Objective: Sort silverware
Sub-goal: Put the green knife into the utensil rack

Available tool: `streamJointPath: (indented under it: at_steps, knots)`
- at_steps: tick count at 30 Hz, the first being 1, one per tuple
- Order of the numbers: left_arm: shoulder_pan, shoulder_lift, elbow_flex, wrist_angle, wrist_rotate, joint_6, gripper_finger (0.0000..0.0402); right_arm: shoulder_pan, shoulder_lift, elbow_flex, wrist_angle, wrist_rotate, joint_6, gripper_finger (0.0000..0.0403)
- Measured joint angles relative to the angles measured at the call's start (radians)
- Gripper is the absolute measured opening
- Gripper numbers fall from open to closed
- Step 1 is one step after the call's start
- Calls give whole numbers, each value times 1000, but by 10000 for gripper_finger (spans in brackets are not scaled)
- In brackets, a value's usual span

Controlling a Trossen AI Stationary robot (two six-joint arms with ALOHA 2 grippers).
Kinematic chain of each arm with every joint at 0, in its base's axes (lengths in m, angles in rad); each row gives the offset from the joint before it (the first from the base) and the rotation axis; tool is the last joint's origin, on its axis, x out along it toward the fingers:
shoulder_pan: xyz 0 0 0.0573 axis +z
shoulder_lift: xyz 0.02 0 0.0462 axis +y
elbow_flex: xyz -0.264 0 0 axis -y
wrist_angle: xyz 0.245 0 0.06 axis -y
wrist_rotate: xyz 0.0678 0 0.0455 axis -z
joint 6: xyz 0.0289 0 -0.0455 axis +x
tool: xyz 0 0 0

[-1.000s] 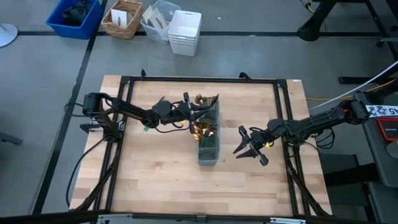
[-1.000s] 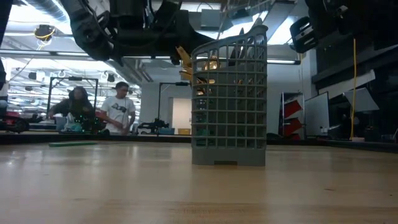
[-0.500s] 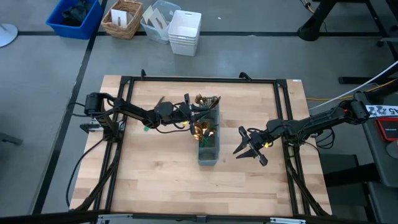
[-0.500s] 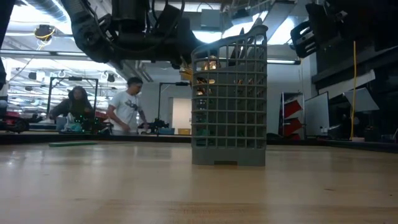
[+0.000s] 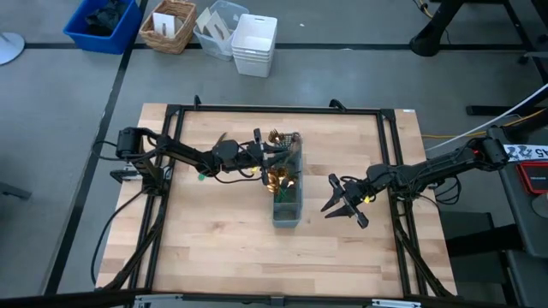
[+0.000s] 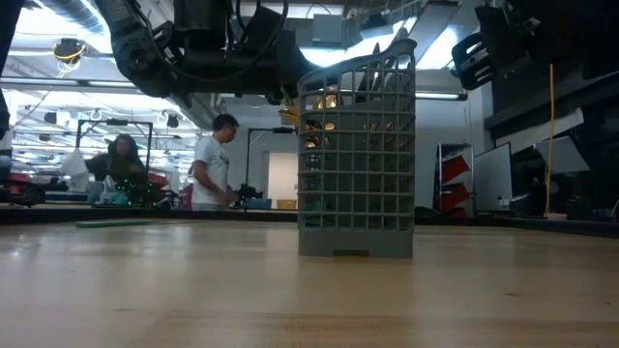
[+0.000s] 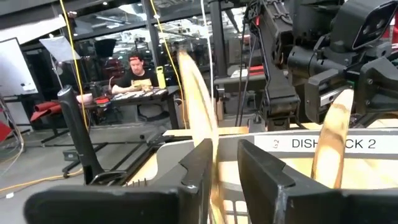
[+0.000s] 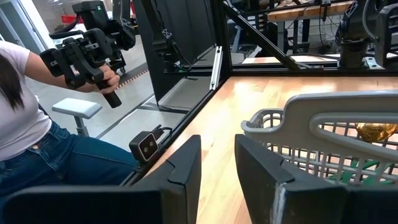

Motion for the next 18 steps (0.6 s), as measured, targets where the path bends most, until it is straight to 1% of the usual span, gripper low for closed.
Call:
streamJointPath:
  at_steps: [7,18]
  knots:
    - [-1,0,0,0,0,0,84,0,0,0,0,0,0,99]
    - [-4,-3,0,19,0,0,77,0,0,0,-1,0,0,99]
